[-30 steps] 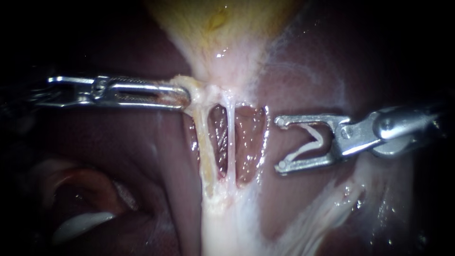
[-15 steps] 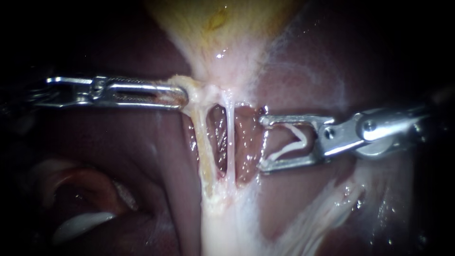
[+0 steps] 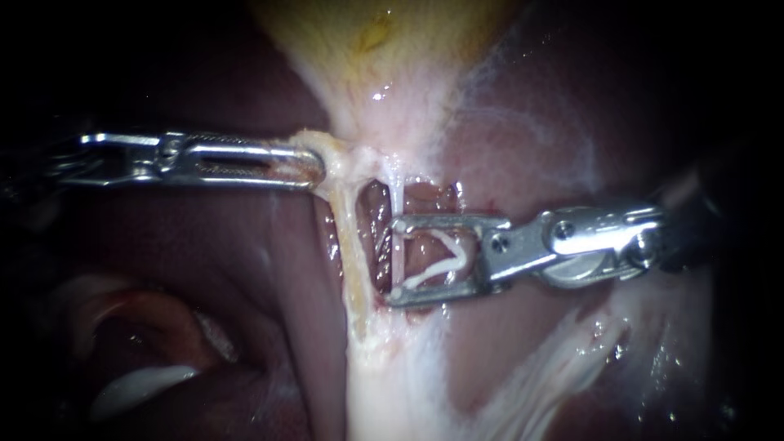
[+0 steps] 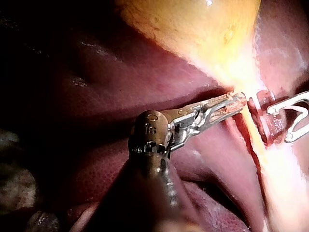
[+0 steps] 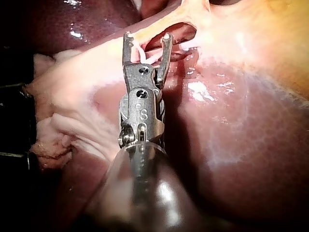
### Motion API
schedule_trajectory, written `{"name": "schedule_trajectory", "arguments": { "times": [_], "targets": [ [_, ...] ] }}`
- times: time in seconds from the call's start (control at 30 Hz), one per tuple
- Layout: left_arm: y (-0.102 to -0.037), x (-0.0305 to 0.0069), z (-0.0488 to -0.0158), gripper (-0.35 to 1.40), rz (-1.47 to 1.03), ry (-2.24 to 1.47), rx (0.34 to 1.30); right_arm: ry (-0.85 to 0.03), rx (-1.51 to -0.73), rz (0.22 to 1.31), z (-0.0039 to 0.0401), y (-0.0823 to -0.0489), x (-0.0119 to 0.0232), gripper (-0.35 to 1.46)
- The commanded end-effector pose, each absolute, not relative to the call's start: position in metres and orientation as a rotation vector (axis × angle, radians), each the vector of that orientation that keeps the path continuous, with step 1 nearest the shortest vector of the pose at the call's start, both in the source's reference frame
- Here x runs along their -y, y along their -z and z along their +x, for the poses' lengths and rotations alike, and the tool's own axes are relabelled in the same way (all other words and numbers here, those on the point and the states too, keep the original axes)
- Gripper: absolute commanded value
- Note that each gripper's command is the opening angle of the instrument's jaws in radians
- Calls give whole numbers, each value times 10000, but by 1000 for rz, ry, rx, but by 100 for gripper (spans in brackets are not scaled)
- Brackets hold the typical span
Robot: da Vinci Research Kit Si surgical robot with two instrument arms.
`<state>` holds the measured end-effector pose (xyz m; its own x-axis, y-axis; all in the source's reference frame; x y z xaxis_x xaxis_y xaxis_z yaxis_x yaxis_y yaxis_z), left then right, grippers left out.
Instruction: Clipping first clip left tube
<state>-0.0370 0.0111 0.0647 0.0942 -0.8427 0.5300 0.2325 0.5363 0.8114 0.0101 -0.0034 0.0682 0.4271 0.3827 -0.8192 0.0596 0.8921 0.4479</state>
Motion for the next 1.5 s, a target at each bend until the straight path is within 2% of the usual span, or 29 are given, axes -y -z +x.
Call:
{"name": "schedule_trajectory", "arguments": {
  "times": [0.03, 0.37, 0.8, 1.1, 1.5],
  "targets": [
    [-646, -111, -370, -35, 625, 879, 1225, -210, -1113, 451, 104, -687, 36, 47],
    [-646, -111, -370, -35, 624, 879, 1225, -219, -1100, 473, 124, -719, 48, 47],
    [-645, -110, -370, -35, 624, 880, 1225, -212, -1103, 514, 148, -735, 60, 47],
    [-645, -110, -371, -35, 624, 880, 1225, -199, -1116, 589, 161, -737, 67, 45],
    [-646, -110, -371, -35, 628, 885, 1224, -203, -1113, 616, 177, -748, 76, 44]
  ]
}}
